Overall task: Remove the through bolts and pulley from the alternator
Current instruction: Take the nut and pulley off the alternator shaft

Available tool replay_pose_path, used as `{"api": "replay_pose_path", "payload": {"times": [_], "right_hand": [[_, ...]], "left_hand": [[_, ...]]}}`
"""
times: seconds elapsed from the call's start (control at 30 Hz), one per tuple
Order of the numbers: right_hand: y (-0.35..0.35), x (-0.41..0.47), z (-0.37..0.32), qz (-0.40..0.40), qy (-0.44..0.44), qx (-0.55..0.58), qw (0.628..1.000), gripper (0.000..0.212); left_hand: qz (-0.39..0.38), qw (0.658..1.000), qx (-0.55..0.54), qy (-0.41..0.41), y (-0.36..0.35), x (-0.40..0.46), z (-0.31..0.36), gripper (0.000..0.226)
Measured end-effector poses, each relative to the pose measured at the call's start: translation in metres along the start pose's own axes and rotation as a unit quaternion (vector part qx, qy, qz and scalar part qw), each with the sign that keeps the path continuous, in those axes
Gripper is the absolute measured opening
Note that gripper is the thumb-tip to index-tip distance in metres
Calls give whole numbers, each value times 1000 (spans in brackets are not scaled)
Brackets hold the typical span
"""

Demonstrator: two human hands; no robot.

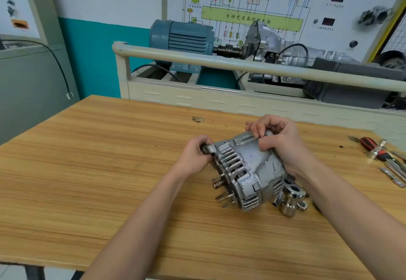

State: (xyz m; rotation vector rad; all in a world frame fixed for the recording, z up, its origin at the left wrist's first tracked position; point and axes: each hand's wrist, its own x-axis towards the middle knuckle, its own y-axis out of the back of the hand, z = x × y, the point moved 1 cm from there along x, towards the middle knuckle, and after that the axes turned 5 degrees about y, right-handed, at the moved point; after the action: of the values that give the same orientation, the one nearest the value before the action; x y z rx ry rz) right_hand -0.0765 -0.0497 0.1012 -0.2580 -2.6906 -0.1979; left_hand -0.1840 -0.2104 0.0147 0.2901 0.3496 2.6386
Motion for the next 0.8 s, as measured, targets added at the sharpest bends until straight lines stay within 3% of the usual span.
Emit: {"api": "replay_pose_path", "payload": {"times": [0.2, 0.3, 0.37, 0.47, 0.53, 0.8], "right_hand": [[0, 9, 11, 63, -38, 17, 997, 51], [17, 9, 20, 153, -78, 66, 983, 42], [28, 6, 26, 206, -95, 115, 967, 37], [31, 0, 30, 229, -93, 133, 960, 36], [28, -3, 29, 224, -82, 126, 963, 36], [25, -14, 29, 182, -31, 66, 981, 40]], "left_hand": [[-4, 996, -68, 49, -4, 1, 10, 29], [28, 990, -119, 67, -11, -21, 18, 24], [4, 990, -122, 64, -22, -43, 22, 46], [-24, 995, -75, 55, -43, -60, 31, 102], [-3, 997, -51, 57, -50, -61, 33, 118], [16, 999, -27, 24, -51, -50, 34, 105]]}}
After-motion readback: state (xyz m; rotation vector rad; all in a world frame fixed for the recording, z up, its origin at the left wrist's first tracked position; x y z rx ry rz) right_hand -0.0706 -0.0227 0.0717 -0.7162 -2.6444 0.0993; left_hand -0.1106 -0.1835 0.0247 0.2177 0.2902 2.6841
